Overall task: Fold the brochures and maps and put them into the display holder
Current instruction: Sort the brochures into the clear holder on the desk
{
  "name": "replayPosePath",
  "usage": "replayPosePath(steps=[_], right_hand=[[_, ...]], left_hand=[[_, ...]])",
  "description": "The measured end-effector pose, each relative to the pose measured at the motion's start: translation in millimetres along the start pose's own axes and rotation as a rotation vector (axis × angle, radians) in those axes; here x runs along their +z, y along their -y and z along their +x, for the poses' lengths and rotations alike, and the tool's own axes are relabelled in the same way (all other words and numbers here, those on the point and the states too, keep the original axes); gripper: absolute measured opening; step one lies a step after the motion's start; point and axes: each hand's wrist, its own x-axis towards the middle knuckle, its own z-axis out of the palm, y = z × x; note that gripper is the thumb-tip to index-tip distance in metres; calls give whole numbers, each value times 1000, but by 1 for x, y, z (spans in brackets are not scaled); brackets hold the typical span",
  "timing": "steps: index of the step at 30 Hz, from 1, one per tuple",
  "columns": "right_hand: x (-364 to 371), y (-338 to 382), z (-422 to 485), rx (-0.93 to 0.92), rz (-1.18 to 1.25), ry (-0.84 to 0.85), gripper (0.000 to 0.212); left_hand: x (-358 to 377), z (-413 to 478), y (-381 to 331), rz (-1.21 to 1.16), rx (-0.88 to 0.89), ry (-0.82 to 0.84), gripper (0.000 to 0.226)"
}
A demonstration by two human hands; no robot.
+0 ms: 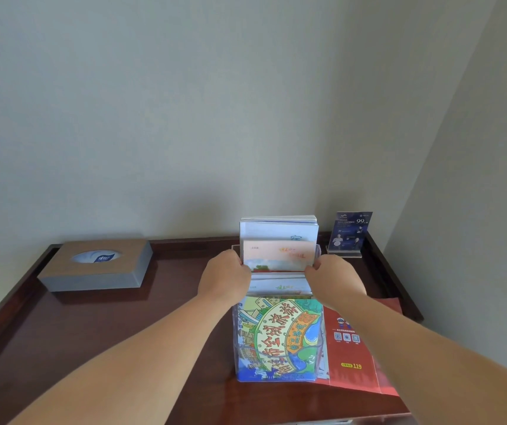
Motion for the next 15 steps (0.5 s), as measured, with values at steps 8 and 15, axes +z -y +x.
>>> replayPosePath(steps=[8,15], right_hand=[[-3,0,1,30,72,-10,18],[3,4,-1,81,190,-32,15]], left_hand=[[-3,1,-3,-24,6,-18,15],[-2,1,-9,-7,22,-48,25]])
